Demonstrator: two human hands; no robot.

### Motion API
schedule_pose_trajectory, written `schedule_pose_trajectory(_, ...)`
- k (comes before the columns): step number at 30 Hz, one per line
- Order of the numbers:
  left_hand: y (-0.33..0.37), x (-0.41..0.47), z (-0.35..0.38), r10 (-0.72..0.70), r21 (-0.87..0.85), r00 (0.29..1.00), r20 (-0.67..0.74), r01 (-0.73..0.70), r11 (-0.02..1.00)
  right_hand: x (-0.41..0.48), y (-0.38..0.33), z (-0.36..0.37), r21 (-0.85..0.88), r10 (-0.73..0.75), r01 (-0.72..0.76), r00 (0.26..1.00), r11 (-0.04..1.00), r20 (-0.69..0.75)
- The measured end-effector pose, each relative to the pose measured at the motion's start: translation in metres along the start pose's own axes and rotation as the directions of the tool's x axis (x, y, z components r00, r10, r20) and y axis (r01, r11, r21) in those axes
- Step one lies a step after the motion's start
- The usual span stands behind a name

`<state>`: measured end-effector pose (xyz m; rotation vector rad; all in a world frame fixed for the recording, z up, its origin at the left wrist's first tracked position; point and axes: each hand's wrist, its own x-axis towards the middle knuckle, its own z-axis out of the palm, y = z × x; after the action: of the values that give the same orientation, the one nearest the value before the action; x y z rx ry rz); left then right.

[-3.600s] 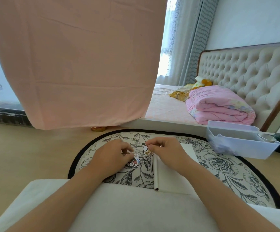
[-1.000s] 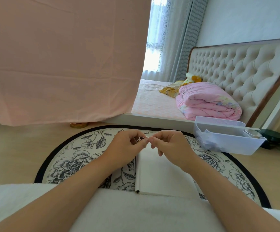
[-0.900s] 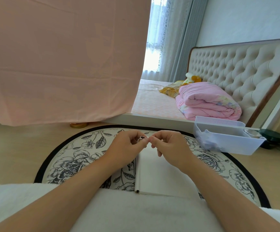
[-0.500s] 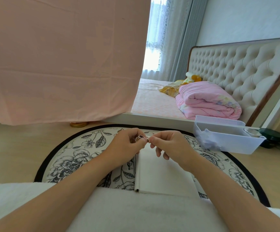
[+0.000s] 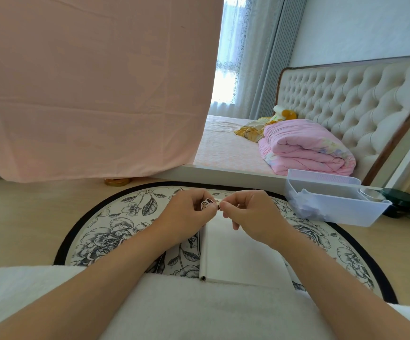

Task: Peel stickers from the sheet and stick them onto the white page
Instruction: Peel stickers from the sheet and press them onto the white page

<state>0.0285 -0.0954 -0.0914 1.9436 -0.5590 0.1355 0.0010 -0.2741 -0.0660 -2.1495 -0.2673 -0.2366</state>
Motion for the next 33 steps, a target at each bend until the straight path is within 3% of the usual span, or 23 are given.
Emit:
schedule_pose_trajectory(9, -0.001, 0.000, 0.003, -0.012, 0.011, 1.000, -0.025, 0.012, 1.000, 0.000, 0.006, 0.005, -0.268, -0.218, 0.197, 0.975, 0.943, -0.051)
schedule_pose_trajectory(16, 0.001, 0.002, -0.001, -0.033, -0.104, 0.999, -0.034, 0.030, 0.994, 0.002, 0.003, 0.000, 0.061, -0.022, 0.024, 0.999, 0.998, -0.034)
schedule_pose_trajectory(18, -0.001, 0.002, 0.001, -0.031, -0.074, 0.997, -0.066, 0.026, 0.997, 0.003, 0.004, 0.001, 0.110, 0.016, -0.010, 0.999, 0.994, -0.051)
schedule_pose_trajectory(22, 0.002, -0.001, 0.004, 0.043, 0.083, 0.965, -0.259, -0.023, 0.996, 0.003, 0.004, 0.003, 0.194, 0.064, -0.043, 0.993, 0.980, -0.103)
schedule_pose_trajectory(26, 0.007, -0.003, 0.001, 0.167, 0.231, 0.938, -0.305, -0.097, 0.968, 0.001, 0.001, 0.006, 0.095, 0.053, -0.039, 0.987, 0.995, -0.152)
schedule_pose_trajectory(33, 0.010, -0.003, 0.008, -0.047, -0.012, 0.982, -0.185, 0.045, 0.999, 0.001, 0.008, 0.009, -0.220, -0.162, 0.105, 0.952, 0.970, -0.259)
